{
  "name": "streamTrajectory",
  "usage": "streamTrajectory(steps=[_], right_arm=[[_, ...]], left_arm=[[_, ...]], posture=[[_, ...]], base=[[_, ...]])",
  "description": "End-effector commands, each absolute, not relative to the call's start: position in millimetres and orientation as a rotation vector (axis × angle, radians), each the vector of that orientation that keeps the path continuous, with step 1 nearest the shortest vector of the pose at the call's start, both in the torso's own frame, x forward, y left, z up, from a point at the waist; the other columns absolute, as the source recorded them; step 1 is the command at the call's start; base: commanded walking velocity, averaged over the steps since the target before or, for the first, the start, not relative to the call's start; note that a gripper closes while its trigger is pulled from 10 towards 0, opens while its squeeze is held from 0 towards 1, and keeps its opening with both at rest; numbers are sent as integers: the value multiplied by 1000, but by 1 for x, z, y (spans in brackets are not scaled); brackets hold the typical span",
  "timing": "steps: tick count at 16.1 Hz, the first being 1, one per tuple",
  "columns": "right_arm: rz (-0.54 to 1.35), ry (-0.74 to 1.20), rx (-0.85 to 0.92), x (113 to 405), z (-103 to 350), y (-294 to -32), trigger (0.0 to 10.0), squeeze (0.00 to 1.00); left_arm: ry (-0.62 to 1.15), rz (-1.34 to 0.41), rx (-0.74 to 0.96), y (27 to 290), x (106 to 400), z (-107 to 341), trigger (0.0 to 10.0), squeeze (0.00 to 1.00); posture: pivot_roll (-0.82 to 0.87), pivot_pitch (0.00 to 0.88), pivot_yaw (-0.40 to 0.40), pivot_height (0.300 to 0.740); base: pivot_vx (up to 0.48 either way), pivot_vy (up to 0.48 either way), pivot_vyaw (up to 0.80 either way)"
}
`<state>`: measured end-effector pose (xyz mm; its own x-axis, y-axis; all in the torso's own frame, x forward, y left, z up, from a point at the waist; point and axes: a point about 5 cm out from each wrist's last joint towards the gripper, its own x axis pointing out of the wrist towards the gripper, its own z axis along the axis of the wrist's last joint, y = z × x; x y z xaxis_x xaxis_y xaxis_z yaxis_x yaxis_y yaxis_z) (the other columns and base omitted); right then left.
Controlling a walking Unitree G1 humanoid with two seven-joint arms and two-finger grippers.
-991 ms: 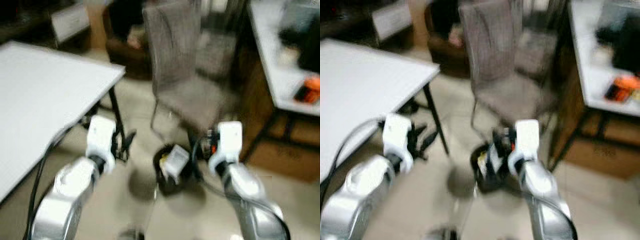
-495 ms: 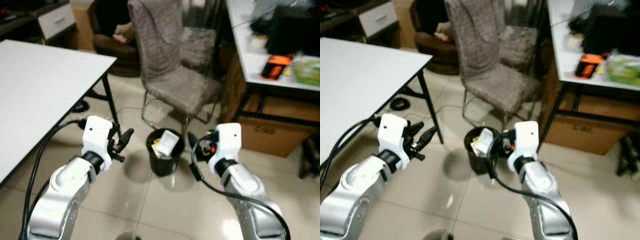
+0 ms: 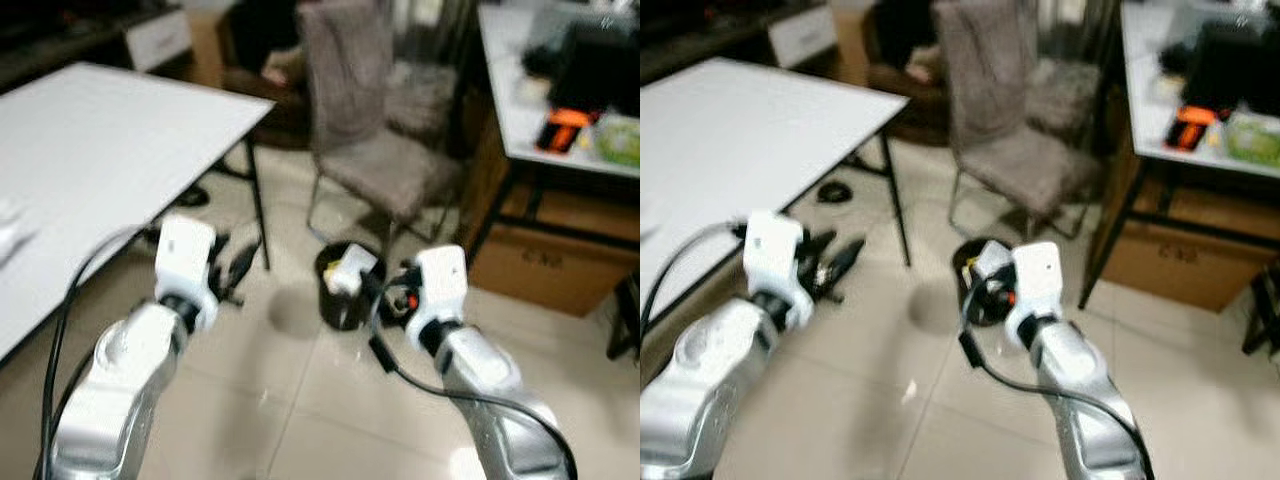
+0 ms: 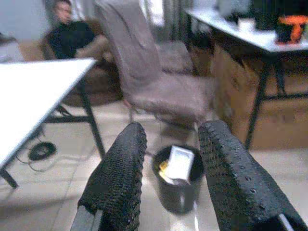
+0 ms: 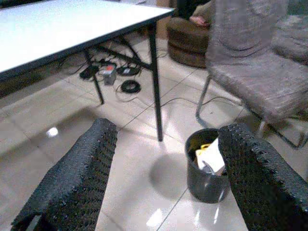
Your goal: Picking trash to rubbish bin
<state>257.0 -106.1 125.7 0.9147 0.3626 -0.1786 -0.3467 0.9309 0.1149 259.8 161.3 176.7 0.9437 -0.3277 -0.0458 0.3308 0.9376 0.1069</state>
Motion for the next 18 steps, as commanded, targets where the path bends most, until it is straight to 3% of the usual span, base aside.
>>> streamTrajectory(steps=[1, 16, 18], right_arm=[[387, 181, 80, 260, 130, -102, 10000, 0], [421, 145, 45, 264, 136, -101, 10000, 0], [401, 127, 60, 265, 139, -103, 10000, 0]], left_arm=[[41, -296, 127, 168, 259, 174, 10000, 0], [47, -287, 154, 171, 262, 173, 10000, 0], [47, -299, 152, 170, 263, 173, 10000, 0]], posture=[[-13, 33, -29, 740], [-5, 36, -25, 740], [-11, 35, -22, 740]], base=[[255, 0, 800], [257, 0, 800], [255, 0, 247]])
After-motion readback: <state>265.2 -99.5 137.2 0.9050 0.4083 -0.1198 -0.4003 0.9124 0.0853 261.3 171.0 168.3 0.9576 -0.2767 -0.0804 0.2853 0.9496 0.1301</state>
